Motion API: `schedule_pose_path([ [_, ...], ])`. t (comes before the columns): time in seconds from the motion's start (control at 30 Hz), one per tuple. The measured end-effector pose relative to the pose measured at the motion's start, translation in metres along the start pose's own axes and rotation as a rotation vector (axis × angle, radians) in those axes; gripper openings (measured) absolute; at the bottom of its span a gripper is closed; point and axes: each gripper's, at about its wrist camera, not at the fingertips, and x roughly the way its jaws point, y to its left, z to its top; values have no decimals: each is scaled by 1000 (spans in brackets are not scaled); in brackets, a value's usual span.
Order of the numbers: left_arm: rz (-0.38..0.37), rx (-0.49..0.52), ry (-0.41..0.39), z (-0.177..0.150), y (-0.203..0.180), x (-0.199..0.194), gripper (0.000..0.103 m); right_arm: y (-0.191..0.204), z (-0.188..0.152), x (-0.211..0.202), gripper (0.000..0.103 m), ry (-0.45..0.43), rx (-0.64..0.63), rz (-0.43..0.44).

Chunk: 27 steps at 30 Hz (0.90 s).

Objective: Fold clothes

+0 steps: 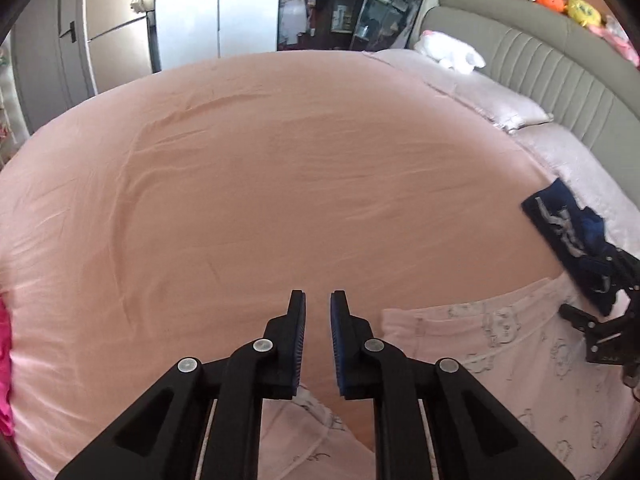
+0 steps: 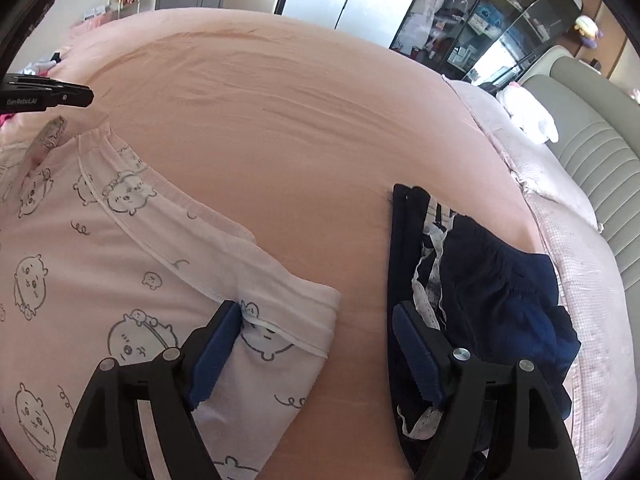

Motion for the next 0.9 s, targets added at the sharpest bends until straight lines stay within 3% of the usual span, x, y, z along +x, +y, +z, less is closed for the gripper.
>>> schedule_pose_path([
  [0.1,-130,184,58,-7,-38,1,11,1,2,-14,79,-72,24,91],
  [0.13,-115,230,95,-10,-47,13,11,3,2,-14,79,-71,23,127],
  [0.2,-84,322,170,-15,-65,38,11,12,2,5,79,11,-31,89],
  [0.27,-86,320,124,1,-67,48,12,7,4,16,80,-14,-2,52],
  [0.3,-44,298,110,14,-66,49,14,2,6,17,80,-19,45,56],
  [0.4,-50,199,82,30,-63,19,13,-9,12,4,81,-46,153,80],
  [0.43,-53,166,74,36,-62,9,14,-6,10,-7,82,-55,147,125],
  [0.5,-123,215,141,12,-77,-17,17,2,5,-29,82,-71,131,220],
  [0.57,-116,322,209,-28,-95,-40,22,21,-15,-45,82,-39,107,278],
  [0.6,-110,327,247,-49,-98,-47,33,31,-25,-53,82,-22,95,306],
  [0.63,-103,333,285,-69,-101,-54,53,42,-35,-61,82,-5,83,335],
  [0.67,-128,314,329,-91,-104,-59,63,52,-45,-69,82,12,71,363],
  [0.7,-154,296,364,-108,-105,-62,69,62,-55,-77,82,29,59,391],
  [0.77,-132,308,399,-143,-112,-75,69,82,-75,-93,82,63,34,447],
  [0.83,-52,377,384,-168,-116,-93,69,95,-96,-105,83,67,-38,390],
  [0.9,39,343,392,-179,-107,-115,69,102,-118,-120,84,49,-125,298],
])
